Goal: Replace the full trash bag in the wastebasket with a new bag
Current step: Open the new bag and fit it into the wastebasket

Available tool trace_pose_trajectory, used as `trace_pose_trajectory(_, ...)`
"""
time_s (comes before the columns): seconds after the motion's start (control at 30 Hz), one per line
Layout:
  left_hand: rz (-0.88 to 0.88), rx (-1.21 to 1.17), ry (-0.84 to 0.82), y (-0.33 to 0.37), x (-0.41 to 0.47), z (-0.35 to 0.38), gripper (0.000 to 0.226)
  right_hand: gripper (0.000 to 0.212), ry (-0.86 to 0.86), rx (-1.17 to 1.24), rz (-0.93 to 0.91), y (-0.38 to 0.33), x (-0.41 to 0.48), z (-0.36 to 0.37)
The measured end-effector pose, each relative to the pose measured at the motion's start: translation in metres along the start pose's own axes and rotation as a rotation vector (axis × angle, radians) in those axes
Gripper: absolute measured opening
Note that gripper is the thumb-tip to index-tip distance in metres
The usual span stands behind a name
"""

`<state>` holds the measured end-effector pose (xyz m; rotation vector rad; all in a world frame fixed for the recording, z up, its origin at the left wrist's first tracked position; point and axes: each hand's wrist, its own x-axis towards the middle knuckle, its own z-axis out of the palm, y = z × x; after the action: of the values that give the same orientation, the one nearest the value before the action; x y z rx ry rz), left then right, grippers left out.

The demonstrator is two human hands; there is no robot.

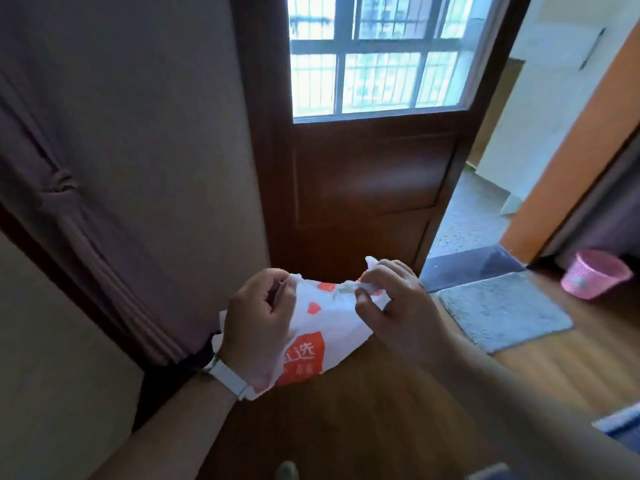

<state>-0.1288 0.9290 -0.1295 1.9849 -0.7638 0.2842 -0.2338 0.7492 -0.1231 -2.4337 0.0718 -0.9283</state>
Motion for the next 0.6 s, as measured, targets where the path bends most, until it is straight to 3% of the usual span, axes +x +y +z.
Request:
trace_pose_trajectory(0.33,0.167,-0.153,-0.174,-0.064,0.134,0.067,0.013,0.007,0.160,-0.218,0.263,0.040,0.066,0.026)
trace_pose_trajectory(0.6,0.296,-0.361,-0.333,-0.040,0.175,0.148,0.011,0.015,0.223,-0.389,0.473,0.083,0.060,0.000)
